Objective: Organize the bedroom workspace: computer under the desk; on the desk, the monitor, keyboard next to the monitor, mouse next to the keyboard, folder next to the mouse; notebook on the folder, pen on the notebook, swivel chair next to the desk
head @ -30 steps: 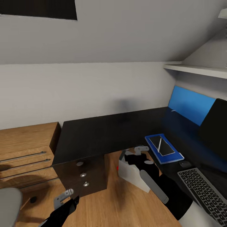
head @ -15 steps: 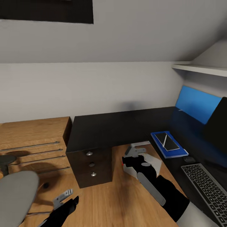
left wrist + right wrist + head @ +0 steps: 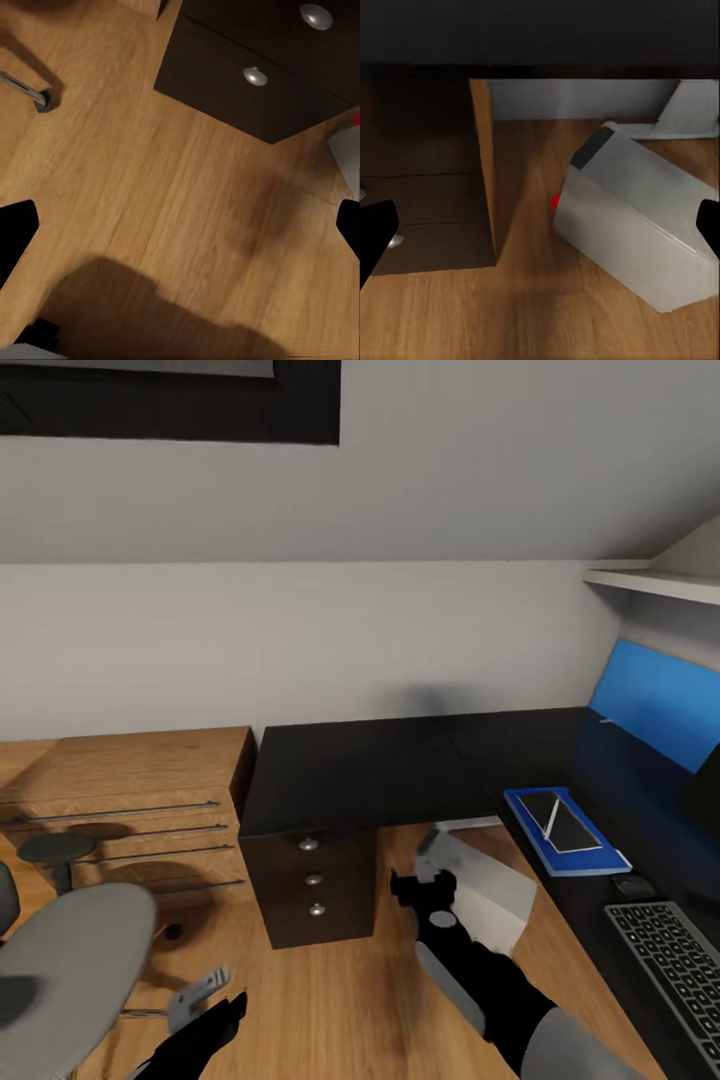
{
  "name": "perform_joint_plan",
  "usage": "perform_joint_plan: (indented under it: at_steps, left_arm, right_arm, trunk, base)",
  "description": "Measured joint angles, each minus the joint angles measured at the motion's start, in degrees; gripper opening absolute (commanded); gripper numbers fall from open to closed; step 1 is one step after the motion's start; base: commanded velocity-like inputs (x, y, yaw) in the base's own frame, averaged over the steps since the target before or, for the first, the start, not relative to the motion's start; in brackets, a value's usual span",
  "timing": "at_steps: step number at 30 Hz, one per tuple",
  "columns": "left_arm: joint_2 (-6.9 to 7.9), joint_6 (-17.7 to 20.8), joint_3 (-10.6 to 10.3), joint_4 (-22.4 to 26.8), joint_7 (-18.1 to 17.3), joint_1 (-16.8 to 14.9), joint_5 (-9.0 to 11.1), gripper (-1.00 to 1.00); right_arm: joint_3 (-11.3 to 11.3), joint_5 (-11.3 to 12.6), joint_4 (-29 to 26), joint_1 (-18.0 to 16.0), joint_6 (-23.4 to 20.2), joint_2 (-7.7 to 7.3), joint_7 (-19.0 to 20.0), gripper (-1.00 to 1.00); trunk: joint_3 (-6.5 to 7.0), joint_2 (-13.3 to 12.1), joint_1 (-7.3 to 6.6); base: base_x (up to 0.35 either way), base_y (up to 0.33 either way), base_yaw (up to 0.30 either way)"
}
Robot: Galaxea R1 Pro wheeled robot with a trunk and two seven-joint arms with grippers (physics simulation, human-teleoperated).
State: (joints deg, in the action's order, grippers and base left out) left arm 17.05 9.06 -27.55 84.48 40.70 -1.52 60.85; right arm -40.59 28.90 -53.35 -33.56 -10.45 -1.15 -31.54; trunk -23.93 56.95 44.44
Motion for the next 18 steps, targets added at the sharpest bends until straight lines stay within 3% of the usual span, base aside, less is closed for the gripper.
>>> perform_joint_plan:
  at_steps: [4,7,10,12,13,18]
  left_arm:
    - [-0.03,-0.11,0.02,-3.09,-0.03,0.00,-0.05,1.00]
    - [-0.07,-0.35,-0.10,-8.47,-0.09,0.01,-0.01,1.00]
    - [-0.15,-1.81,-0.94,-14.22,-0.15,0.00,-0.03,1.00]
    - [-0.30,-3.12,-2.07,-17.04,-0.17,0.00,-0.01,1.00]
    - [-0.58,-4.69,-3.67,-19.73,-0.19,0.00,0.06,1.00]
    - [-1.20,-9.23,-8.79,-26.77,-0.22,0.02,-0.16,1.00]
  right_arm:
    - [-0.41,-0.82,5.66,1.33,7.28,0.24,0.09,1.00]
    - [-0.49,-1.23,11.03,4.29,12.91,0.38,0.27,1.00]
    - [-0.65,-1.44,17.80,6.52,17.61,1.55,0.58,1.00]
    - [-0.64,-1.54,21.83,7.18,20.09,2.65,0.85,1.00]
    - [-0.61,-1.55,26.25,7.57,22.65,3.74,1.18,1.00]
    - [-0.66,-1.67,37.81,8.07,30.41,6.06,2.51,1.00]
  trunk:
    - [0.72,-1.61,-0.88]
    - [1.24,-2.81,-1.54]
    - [1.79,-4.01,-2.20]
    - [2.15,-4.81,-2.64]
    - [2.32,-5.22,-2.86]
    - [3.23,-7.22,-3.96]
  base:
    - [0.000,0.000,0.010]
    - [0.000,0.000,0.003]
    - [0.000,0.000,0.001]
    - [0.000,0.000,0.000]
    - [0.000,0.000,0.000]
    - [0.000,0.000,0.000]
